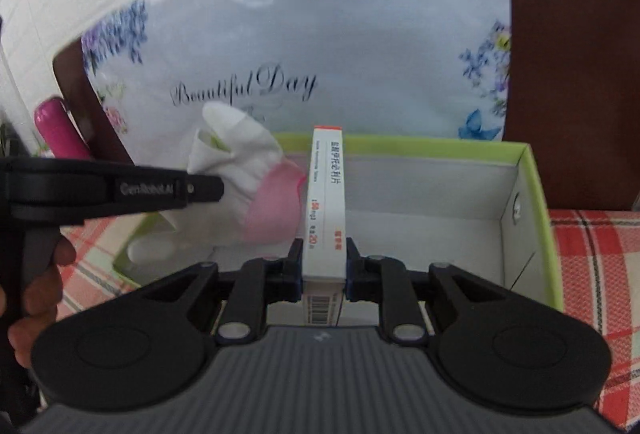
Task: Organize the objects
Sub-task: 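Carry glove with left tool into lime-green box while right tool drops white box there, then withdraw both tools from the lime-green box back over the table items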
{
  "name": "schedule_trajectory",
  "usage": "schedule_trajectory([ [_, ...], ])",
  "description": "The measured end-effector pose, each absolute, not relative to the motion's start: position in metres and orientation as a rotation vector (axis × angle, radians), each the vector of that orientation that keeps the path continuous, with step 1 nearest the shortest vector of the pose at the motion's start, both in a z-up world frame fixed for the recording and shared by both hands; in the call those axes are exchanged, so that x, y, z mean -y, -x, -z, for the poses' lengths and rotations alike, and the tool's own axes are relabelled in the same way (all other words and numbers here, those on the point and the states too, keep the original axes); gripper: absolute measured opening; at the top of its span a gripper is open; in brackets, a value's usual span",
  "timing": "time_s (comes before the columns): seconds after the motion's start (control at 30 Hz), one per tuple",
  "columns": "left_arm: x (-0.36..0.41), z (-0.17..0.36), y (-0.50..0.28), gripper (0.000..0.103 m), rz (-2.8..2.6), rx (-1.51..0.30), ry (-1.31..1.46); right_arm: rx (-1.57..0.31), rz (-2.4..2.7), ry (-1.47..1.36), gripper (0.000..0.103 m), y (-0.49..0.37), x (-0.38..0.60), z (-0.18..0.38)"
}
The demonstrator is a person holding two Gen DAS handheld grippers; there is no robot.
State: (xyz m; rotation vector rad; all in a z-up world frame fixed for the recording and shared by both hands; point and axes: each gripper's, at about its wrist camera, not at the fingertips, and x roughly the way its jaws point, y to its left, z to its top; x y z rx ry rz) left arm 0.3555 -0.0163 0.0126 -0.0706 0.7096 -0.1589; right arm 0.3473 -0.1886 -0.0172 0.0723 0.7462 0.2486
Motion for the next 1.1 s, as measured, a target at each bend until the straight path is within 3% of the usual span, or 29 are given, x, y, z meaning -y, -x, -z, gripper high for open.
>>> schedule_trajectory([
  [0.03, 0.016, -0.010, -0.354, 0.024, 0.165, -0.700, 0.059, -0.744, -0.237, -0.052, 0.020, -0.347, 0.187, 0.022],
  [0.1, 0.018, -0.007, -0.349, 0.079, 0.166, -0.677, 0.014, -0.741, -0.212, -0.015, 0.050, -0.347, 0.184, 0.028],
  [0.13, 0.019, -0.008, -0.346, 0.082, 0.159, -0.653, -0.004, -0.745, -0.188, 0.004, 0.077, -0.346, 0.184, 0.028],
  [0.17, 0.017, -0.011, -0.341, 0.082, 0.157, -0.630, -0.010, -0.727, -0.170, 0.023, 0.084, -0.342, 0.184, 0.026],
  [0.23, 0.013, -0.024, -0.332, 0.082, 0.153, -0.615, 0.002, -0.672, -0.156, 0.074, 0.085, -0.329, 0.185, 0.014],
  [0.3, 0.007, -0.044, -0.313, 0.084, 0.156, -0.559, 0.023, -0.624, -0.150, 0.089, 0.093, -0.310, 0.189, -0.004],
  [0.33, 0.005, -0.055, -0.299, 0.085, 0.154, -0.523, 0.032, -0.583, -0.142, 0.080, 0.103, -0.295, 0.192, -0.018],
  [0.4, 0.004, -0.074, -0.271, 0.092, 0.161, -0.454, 0.048, -0.488, -0.121, 0.054, 0.103, -0.262, 0.199, -0.040],
  [0.5, -0.001, -0.093, -0.227, 0.093, 0.157, -0.406, 0.116, -0.402, -0.115, 0.016, 0.103, -0.213, 0.208, -0.066],
  [0.7, -0.007, -0.091, -0.148, 0.093, 0.174, -0.465, 0.197, -0.372, -0.169, -0.093, 0.103, -0.126, 0.227, -0.078],
  [1.1, 0.028, -0.008, -0.052, 0.093, 0.207, -0.581, 0.086, -0.457, -0.024, -0.058, 0.103, -0.001, 0.250, -0.008],
])
